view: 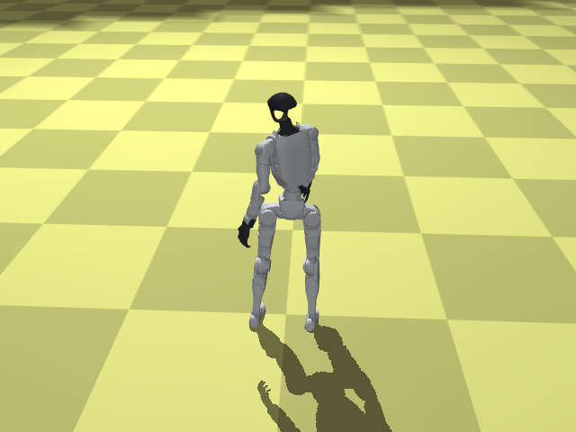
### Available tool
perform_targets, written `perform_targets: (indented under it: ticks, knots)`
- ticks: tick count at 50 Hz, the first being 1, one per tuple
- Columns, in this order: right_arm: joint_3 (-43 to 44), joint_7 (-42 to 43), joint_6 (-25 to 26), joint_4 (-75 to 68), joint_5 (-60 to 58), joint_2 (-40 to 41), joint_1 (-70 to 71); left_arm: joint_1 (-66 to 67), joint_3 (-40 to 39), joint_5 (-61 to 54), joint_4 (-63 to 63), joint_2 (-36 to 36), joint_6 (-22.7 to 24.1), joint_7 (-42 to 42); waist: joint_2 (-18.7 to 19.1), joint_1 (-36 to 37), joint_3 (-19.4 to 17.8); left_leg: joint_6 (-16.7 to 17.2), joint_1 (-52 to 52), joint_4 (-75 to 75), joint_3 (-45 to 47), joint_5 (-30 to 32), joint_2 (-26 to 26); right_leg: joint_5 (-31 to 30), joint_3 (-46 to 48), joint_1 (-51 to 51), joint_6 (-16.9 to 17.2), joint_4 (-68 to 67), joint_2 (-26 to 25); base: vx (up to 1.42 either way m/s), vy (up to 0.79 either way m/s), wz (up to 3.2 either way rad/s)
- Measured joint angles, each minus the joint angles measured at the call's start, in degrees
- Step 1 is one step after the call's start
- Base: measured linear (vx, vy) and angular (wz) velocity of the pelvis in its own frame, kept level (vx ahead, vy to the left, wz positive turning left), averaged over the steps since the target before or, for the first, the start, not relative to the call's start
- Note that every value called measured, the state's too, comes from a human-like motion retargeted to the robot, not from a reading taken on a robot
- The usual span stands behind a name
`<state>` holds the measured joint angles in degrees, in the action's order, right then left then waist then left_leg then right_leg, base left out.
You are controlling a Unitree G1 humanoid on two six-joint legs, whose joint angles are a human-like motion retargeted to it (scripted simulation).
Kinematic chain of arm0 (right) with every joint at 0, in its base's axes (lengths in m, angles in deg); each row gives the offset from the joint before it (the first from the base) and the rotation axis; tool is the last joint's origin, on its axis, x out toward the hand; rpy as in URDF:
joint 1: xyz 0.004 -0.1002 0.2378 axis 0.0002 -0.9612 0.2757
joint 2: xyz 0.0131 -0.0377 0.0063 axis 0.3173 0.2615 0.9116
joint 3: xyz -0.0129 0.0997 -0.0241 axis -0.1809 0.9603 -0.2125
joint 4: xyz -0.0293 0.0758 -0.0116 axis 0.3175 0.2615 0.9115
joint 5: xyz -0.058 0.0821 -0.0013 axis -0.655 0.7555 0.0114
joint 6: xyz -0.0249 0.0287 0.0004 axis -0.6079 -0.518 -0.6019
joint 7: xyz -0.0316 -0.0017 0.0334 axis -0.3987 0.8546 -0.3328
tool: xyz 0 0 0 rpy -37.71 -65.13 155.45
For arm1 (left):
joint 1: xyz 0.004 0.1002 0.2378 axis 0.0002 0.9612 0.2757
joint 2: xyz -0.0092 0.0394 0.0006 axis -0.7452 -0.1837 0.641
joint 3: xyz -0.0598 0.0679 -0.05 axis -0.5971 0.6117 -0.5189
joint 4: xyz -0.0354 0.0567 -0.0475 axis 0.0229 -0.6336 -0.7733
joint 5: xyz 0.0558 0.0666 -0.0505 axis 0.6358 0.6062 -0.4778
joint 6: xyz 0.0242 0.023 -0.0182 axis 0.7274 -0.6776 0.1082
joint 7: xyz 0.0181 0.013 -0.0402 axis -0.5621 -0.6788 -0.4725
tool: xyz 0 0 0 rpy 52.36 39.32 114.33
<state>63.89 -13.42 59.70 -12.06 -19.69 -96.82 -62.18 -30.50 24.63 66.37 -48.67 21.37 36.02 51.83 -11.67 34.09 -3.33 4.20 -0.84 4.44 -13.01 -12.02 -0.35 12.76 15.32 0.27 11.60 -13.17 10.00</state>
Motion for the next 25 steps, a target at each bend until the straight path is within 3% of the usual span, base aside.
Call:
perform_targets:
  ticks: [6, 12, 17, 20, 23, 25]
  knots:
    - [-1.1, -0.52, 1.15, -0.4, -2.25, -0.4, 4.63, 1.38, -1.29, -2.92, -2.58, 2.39, -0.39, 1.26, 0.22, 1.76, -1.76, -3.96, 2.44, 3.81, 3.8, -1.29, -2.86, -2.12, -2.63, 0.46, 2.04, 2.33, 0.59, 0.04, -0.12, -0.41]
    - [-2.0, -1.08, 0.67, -0.78, -2.81, -0.94, 5.88, 4.03, -1.1, -0.42, -3.14, 2.65, 0.15, 2.4, 0.4, 4.34, -2.84, -3.25, 5.15, 0.1, 5.59, -1.24, -4.71, -3.07, -4.63, 0.79, 2.87, 2.35, 0.48, 0.12, -0.02, -0.41]
    - [-1.58, -1.8, 0.16, -1.19, -2.27, -1.41, 4.1, 4.3, -0.22, 5.38, -3.77, 0.97, -0.22, 2.7, 0.22, 5.36, -2.26, -2.0, 5.86, -3.21, 3.1, 5.74, -4.78, -1.95, -3.9, 2.33, 0.64, 2.52, -0.67, 0.19, 0.05, -0.07]
    - [-0.77, -1.97, -0.16, -1.39, -1.19, -1.91, 2.68, 2.75, 0.68, 7.25, -4.43, -0.01, -0.53, 2.43, 0.78, 4.49, -2.4, -1.66, 4.15, -3.03, 1.17, 4.78, -4.06, -1.51, -2.6, 3.42, -1.59, 0.48, -1.46, 0.2, 0.07, 0.32]
    - [0.01, -1.98, -0.55, -1.77, -0.29, -2.32, 1.41, 0.18, 2.12, 8.46, -5.35, -0.65, -0.63, 1.71, 2.79, 3.03, -2.72, -1.13, 1.3, -3.57, -0.67, 4.25, -2.19, -1.27, -3.29, 1.47, -5.68, -8.39, -2.74, 0.19, 0.04, 0.43]
    - [0.18, -1.89, -0.93, -1.96, -0.21, -2.48, 0.56, -1.55, 2.93, 9.08, -5.81, -0.82, -0.45, 0.85, 3.94, 1.85, -2.61, -0.58, -0.11, -3.96, -1.81, 4.16, -0.98, 0.5, -5.69, -1.81, -6.47, -15.47, -3.98, 0.18, -0.01, 0.45]
